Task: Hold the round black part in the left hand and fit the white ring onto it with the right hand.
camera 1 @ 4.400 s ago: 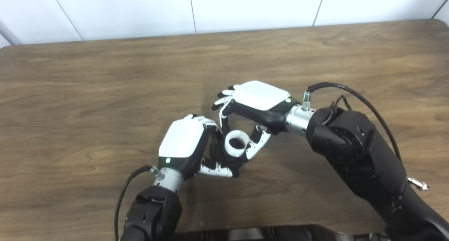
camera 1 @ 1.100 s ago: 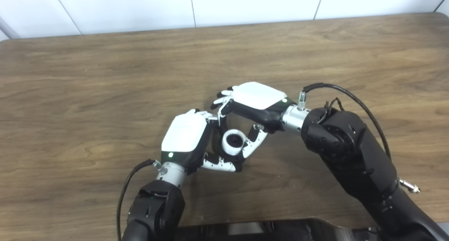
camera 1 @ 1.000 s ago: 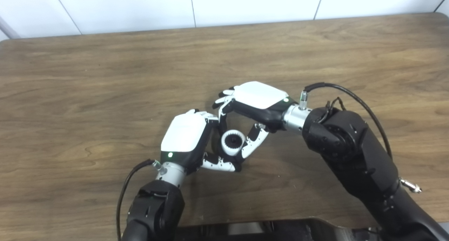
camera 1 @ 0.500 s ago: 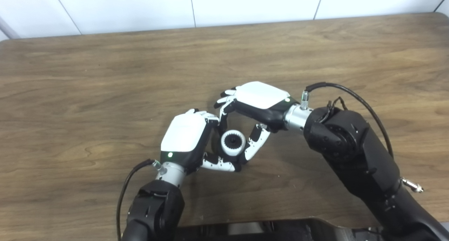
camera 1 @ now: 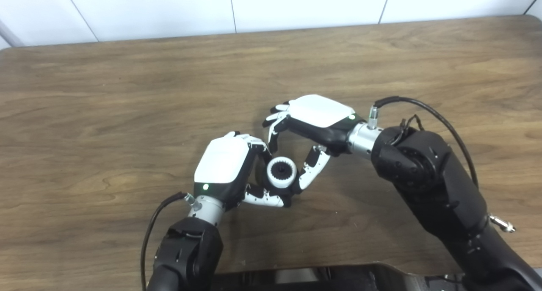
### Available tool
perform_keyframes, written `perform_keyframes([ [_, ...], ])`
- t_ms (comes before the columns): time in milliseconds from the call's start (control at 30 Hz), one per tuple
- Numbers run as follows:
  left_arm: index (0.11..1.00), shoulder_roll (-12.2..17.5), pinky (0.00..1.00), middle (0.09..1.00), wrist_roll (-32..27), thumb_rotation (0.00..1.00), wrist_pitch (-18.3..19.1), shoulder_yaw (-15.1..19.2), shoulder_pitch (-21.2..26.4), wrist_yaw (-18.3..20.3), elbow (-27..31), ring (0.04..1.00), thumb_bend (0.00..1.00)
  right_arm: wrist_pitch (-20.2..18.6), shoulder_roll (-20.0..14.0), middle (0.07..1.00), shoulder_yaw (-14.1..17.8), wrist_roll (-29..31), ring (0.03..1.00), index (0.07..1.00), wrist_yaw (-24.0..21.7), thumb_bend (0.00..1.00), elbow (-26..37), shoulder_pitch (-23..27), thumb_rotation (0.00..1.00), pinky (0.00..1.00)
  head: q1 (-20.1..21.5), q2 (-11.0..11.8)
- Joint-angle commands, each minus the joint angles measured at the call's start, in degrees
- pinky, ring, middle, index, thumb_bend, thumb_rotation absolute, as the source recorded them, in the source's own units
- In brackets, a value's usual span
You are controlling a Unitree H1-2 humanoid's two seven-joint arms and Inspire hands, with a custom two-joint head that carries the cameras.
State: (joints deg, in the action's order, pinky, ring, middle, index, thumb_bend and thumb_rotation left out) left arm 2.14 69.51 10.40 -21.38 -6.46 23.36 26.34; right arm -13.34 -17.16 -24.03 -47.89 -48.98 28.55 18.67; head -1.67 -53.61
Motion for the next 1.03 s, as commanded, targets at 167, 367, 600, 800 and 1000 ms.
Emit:
perform_keyframes([
  [167, 0.486, 0.14, 0.92, 0.764, 0.3, 0.05, -0.31, 0.49, 1.42, -1.56, -0.48, 0.843, 0.52, -0.82, -0.69, 0.866, 3.03, 1.25, 0.954, 0.594, 0.48, 0.96, 2.79, 2.04, 0.25, 0.99, 0.09, 0.19],
  [367, 0.487, 0.47, 0.93, 0.767, 0.02, 0.05, -0.34, 0.67, 1.47, -1.36, -0.54, 0.848, 0.52, -0.75, -1.36, 0.868, 5.01, 2.19, 0.949, 0.593, 1.07, 0.95, 2.87, 2.3, 0.26, 0.96, -0.03, 0.45],
  [600, 0.487, 0.88, 0.92, 0.77, -0.3, 0.05, -0.41, 1.05, 1.47, -1.39, -0.48, 0.85, 0.52, -2.19, -2.42, 0.869, 6.41, 1.98, 0.945, 0.591, 0.48, 0.95, 3.34, 3.1, 0.25, 0.95, -0.01, 0.77],
  [800, 0.486, 1.24, 0.93, 0.764, -1.12, 0.05, -0.6, 1.53, 1.45, -2.07, -0.59, 0.845, 0.52, -5.6, -4.35, 0.88, 9.06, 3.02, 0.966, 0.609, -0.83, 0.93, 3.91, 3.35, 0.24, 0.97, 0.1, 0.98],
  [1000, 0.486, 1.52, 0.93, 0.758, -2.54, 0.05, -0.74, 1.99, 1.45, -3.01, -1.14, 0.842, 0.52, -7.08, -6.81, 0.886, 11.64, 4.54, 0.964, 0.646, -0.03, 0.91, 4.33, 2.94, 0.25, 0.97, 0.06, 1.07],
])
